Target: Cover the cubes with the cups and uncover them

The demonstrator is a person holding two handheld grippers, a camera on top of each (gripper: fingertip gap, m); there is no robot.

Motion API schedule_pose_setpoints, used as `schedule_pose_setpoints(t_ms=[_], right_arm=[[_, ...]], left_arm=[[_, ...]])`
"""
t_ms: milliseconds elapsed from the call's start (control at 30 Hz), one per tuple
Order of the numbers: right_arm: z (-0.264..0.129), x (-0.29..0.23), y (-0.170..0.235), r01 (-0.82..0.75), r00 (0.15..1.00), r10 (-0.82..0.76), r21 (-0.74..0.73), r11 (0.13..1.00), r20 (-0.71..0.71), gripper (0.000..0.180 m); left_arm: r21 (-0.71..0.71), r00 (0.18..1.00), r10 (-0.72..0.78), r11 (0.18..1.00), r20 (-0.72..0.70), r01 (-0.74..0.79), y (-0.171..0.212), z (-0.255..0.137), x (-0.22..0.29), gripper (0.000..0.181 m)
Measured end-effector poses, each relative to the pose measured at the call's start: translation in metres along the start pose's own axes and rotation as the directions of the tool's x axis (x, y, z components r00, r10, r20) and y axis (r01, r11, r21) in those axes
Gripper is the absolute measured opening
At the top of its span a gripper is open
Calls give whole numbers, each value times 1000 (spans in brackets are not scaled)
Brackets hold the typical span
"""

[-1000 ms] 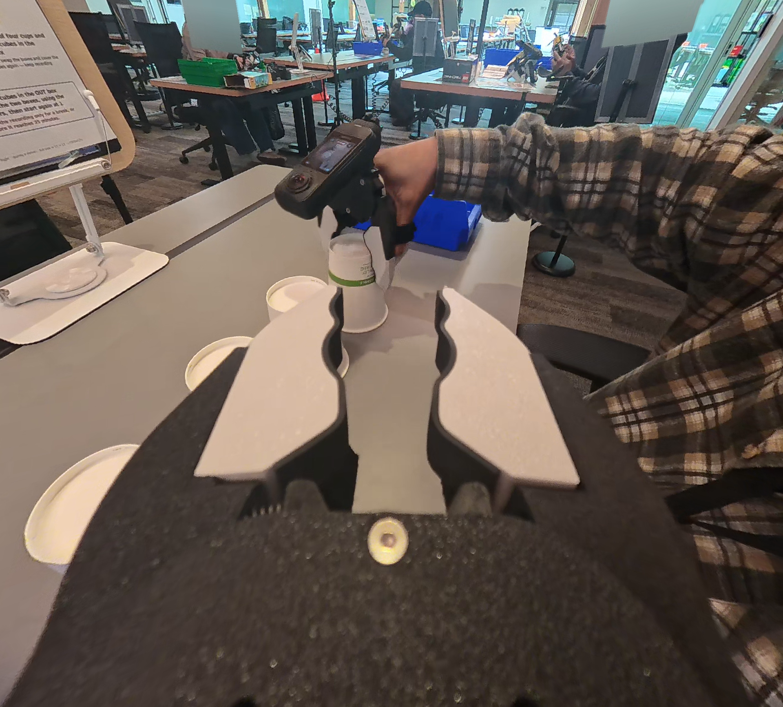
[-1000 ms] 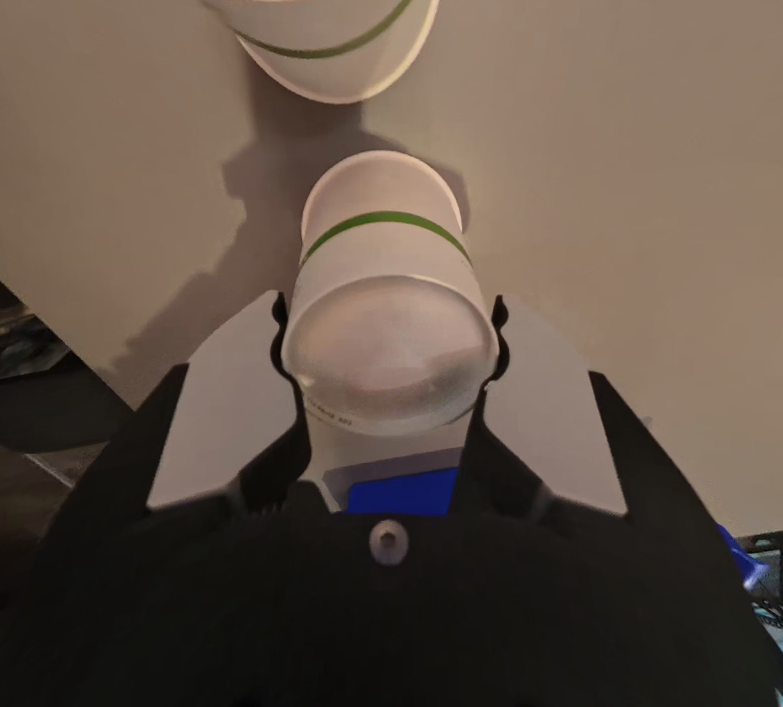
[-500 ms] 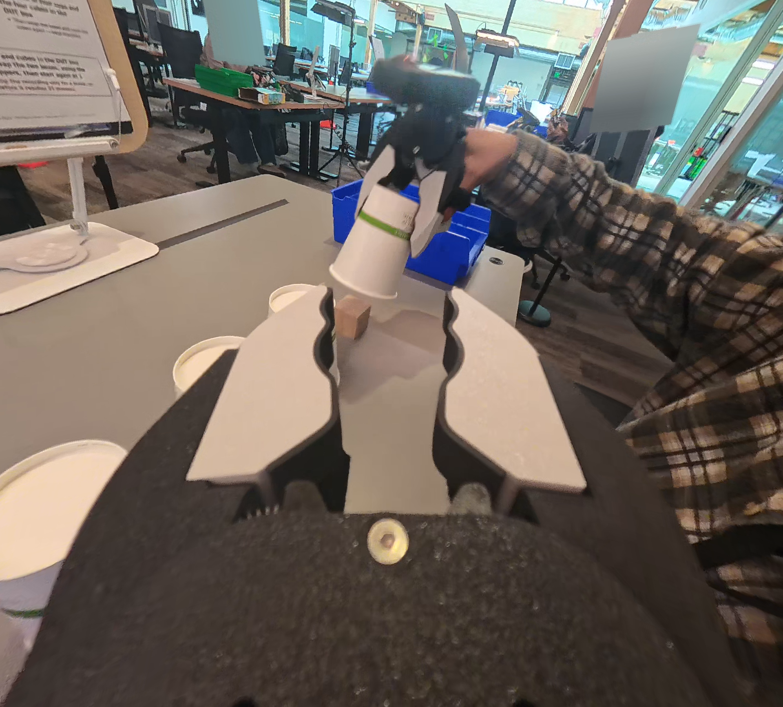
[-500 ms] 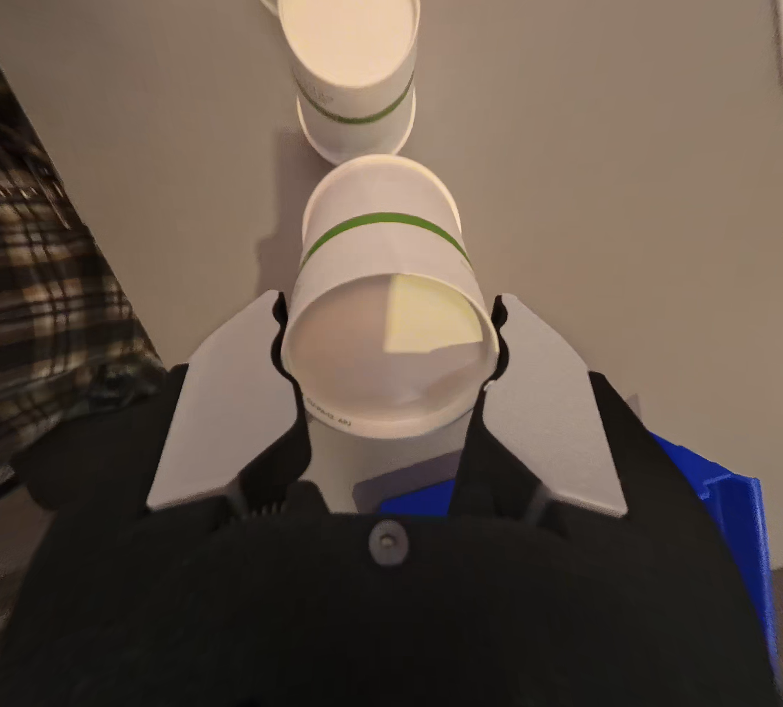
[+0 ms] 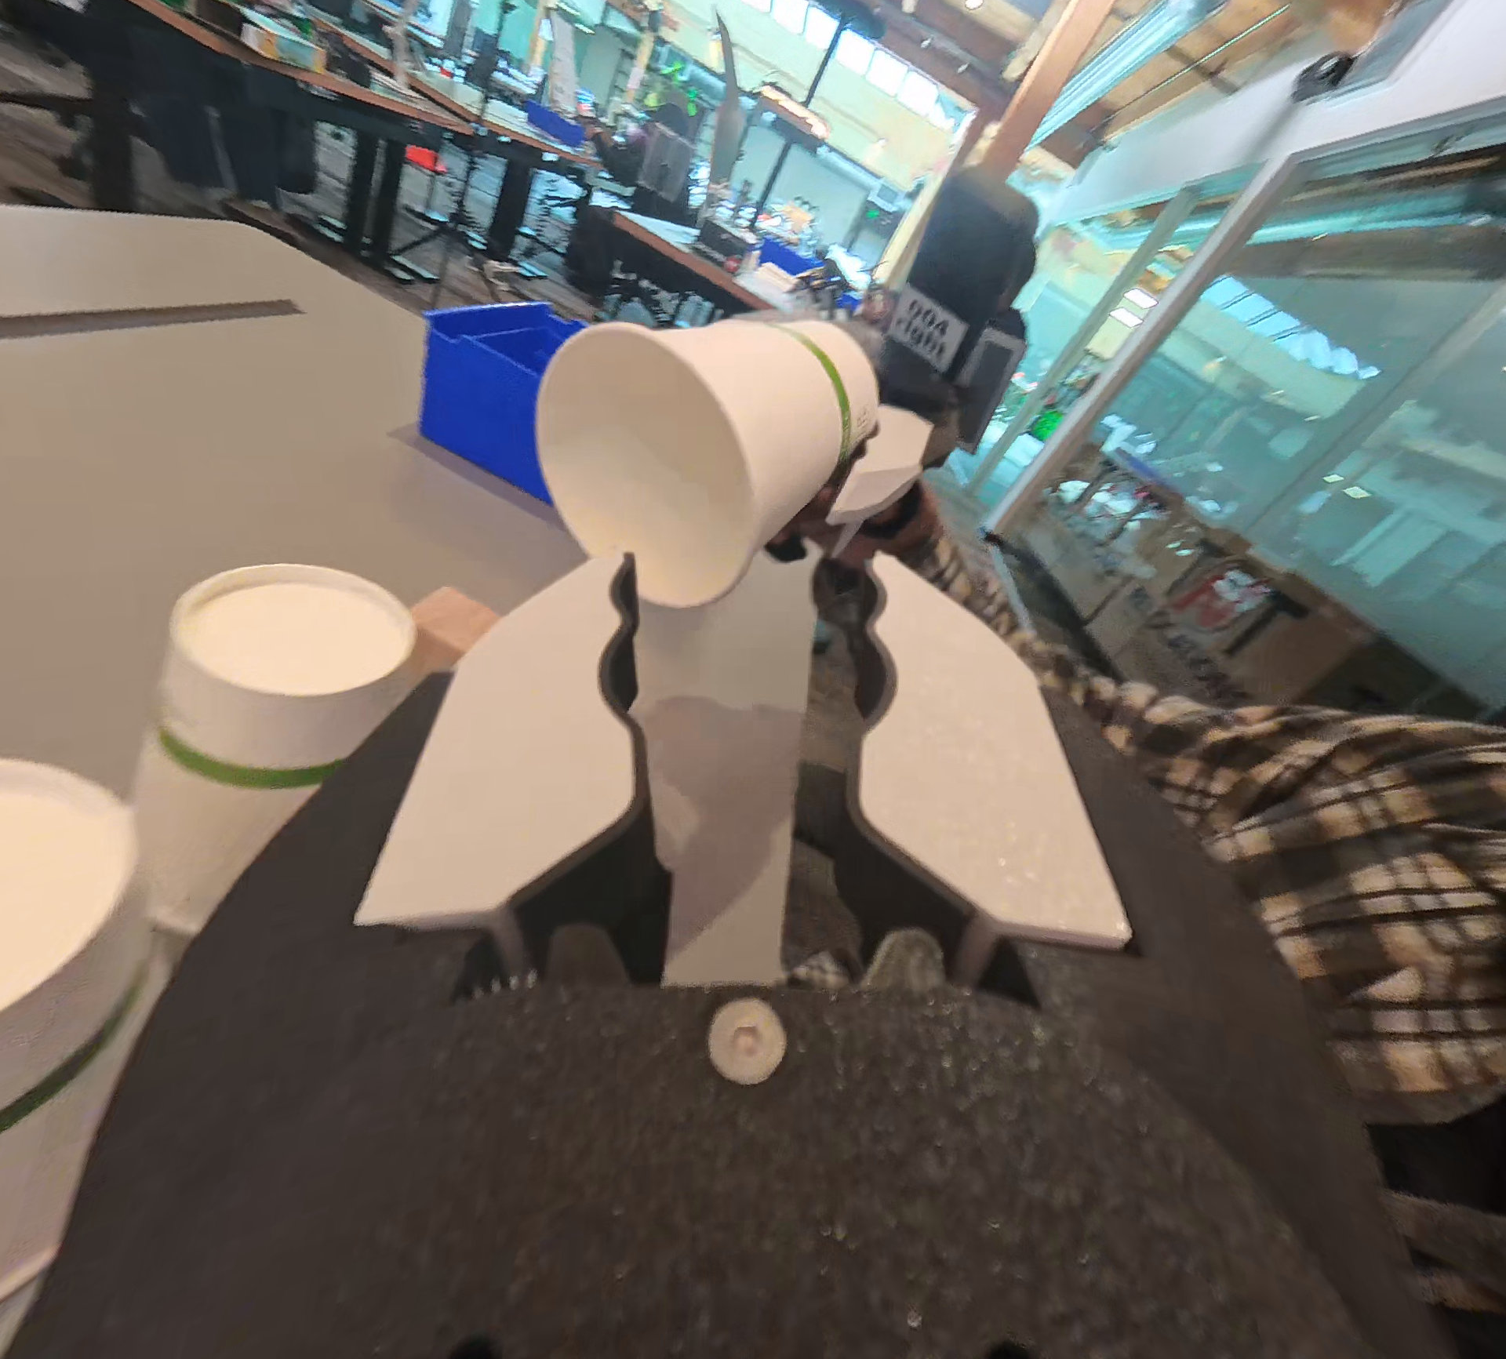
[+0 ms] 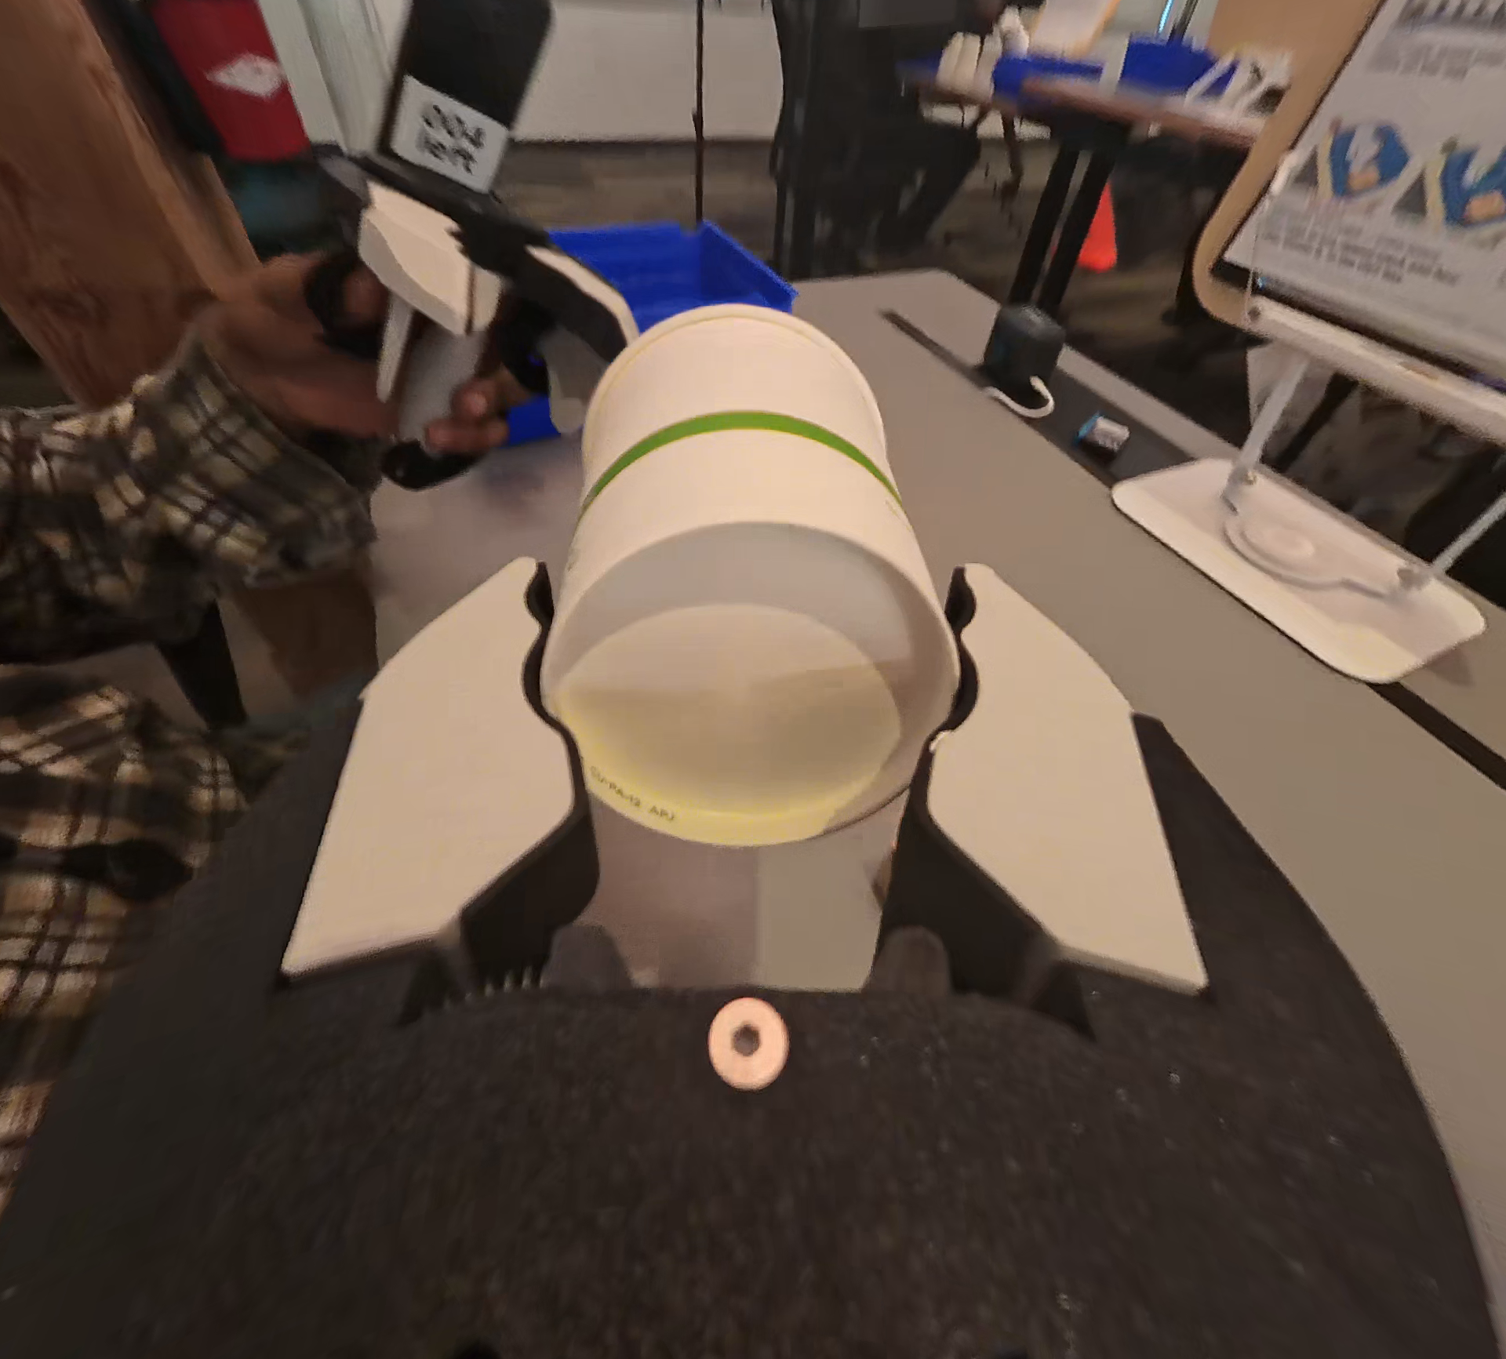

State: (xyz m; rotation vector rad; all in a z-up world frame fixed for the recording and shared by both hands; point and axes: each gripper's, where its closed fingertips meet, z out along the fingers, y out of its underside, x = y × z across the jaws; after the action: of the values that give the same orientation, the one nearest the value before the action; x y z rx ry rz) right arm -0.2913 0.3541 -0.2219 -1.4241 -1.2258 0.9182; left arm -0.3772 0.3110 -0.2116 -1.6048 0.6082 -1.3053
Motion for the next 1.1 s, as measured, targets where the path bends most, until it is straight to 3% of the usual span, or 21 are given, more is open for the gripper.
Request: schedule_pose_setpoints(t_ms=[133,300,433,467,567,733,933,1100], right_arm=[[8,-18,-3,-7,998,1,94,996,63,90],[21,-31,-1,18,995,-29,108,994,100,90],[26,-42,11,88,987,-94,55,995,128,91],[25,-46,17,101,983,-105,30,994,152,91],[13,-49,44,122,975,-94,-130,984,202,124],[-15,-48,56,72,957,20,-304,950,290,134],[-15,-67,43,22,863,168,-367,930,477,129],[-9,-90,52,41,770,262,-455,890,582,122]], left_arm=[[-9,996,-51,999,-73,51,6,14,11,50],[-54,993,-32,998,-110,26,14,27,23,47],[-106,986,-6,994,-169,-12,19,29,33,7],[-135,983,-1,990,-182,-24,21,29,35,5],[-275,983,71,954,-167,-116,35,29,34,0],[-523,913,328,748,-244,-409,65,34,37,0],[-570,677,555,388,-483,-724,100,46,56,0],[-550,631,571,337,-526,-764,105,54,61,0]])
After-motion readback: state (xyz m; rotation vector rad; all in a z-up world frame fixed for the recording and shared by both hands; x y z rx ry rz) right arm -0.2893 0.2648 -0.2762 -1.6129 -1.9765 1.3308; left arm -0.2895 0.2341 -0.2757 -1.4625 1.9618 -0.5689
